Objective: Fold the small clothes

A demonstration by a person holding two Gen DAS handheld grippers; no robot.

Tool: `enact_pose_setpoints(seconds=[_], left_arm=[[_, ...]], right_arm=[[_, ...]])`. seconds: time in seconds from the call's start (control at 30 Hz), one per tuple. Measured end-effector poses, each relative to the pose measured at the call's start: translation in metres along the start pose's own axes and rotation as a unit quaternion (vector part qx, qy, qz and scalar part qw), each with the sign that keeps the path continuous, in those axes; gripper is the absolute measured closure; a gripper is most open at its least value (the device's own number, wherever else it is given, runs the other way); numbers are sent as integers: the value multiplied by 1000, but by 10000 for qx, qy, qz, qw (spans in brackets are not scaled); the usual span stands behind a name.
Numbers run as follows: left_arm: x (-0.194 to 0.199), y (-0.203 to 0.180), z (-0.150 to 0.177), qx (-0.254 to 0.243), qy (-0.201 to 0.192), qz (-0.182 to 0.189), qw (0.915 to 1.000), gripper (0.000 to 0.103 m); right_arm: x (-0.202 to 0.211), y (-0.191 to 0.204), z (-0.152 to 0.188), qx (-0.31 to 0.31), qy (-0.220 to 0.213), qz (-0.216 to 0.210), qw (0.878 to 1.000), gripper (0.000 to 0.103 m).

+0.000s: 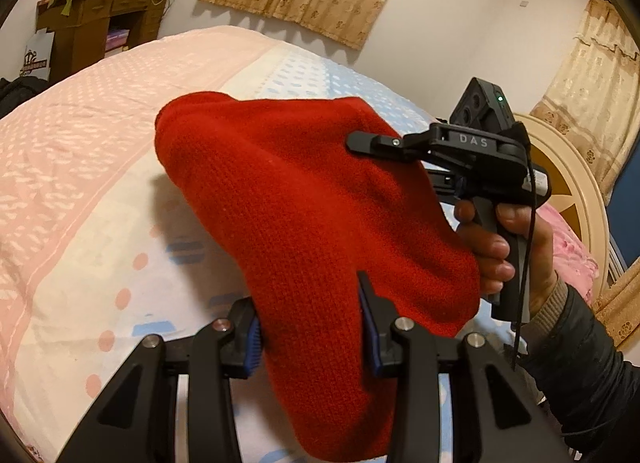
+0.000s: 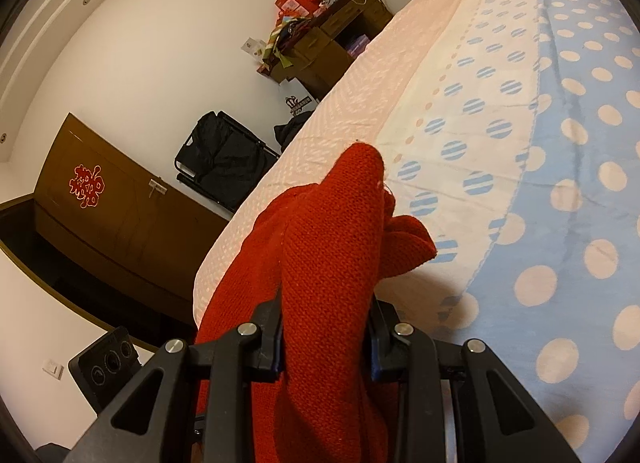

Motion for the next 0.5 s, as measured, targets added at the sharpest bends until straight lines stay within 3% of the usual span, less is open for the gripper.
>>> enact_pose_setpoints(seconds=[0.33, 0.43, 0.5], left_arm=[[3, 22, 23, 191, 135, -50, 9997, 62], [4, 28, 30, 281, 88, -31, 9996, 56], [8, 25, 29, 242, 37, -67, 9997, 51]], right_arm=[[-29, -2, 11, -2, 250, 71, 9997, 72], [-38, -13, 16, -139, 383, 220, 9989, 67], [-31, -25, 15, -254, 235, 503, 9981, 57]])
Point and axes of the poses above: each gripper's, at about its wrist camera, not at the fingertips, and x roughly against the way its jaws point, y to its left, z to its underside, the point moved 10 cm from there along -x, roughly the way its jaws point, and after that the axes turned 7 degrees about z, right-handed, at the moved point
